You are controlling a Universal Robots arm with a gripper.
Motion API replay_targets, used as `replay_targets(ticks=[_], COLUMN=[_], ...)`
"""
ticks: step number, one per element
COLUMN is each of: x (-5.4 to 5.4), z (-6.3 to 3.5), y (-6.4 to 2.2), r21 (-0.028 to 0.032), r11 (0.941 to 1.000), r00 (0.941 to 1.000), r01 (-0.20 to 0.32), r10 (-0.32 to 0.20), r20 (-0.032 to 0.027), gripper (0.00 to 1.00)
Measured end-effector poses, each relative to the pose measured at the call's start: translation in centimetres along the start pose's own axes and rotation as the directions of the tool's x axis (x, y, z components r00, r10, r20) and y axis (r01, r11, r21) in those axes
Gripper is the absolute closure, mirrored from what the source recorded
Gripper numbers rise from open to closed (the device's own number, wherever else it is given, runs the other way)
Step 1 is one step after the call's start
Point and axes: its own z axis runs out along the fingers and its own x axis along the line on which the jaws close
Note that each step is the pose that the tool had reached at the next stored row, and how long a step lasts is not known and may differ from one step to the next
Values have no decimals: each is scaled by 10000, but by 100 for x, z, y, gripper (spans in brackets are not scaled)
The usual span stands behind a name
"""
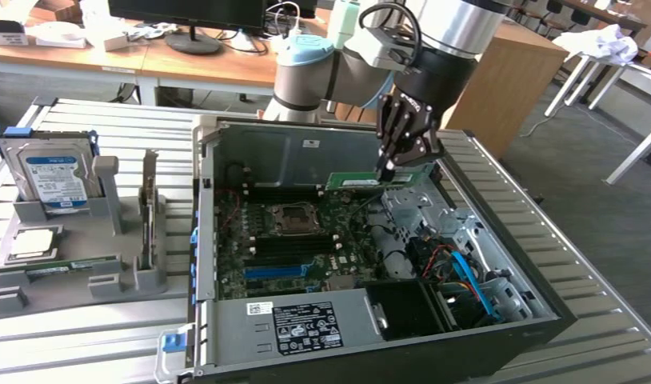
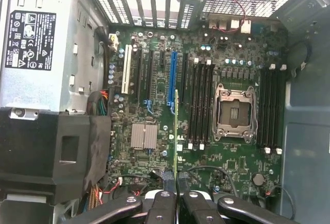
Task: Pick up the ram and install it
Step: 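Insert the ram into the slot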
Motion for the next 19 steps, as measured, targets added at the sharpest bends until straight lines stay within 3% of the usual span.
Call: replay_targets(ticks=[10, 19], x=[-2, -3], z=[36, 60], y=[30, 50], r21=[2, 4], r11=[9999, 9974], r00=[9999, 9974], r01=[-104, -723], r10=[104, 723], r20=[36, 70], gripper=[87, 87])
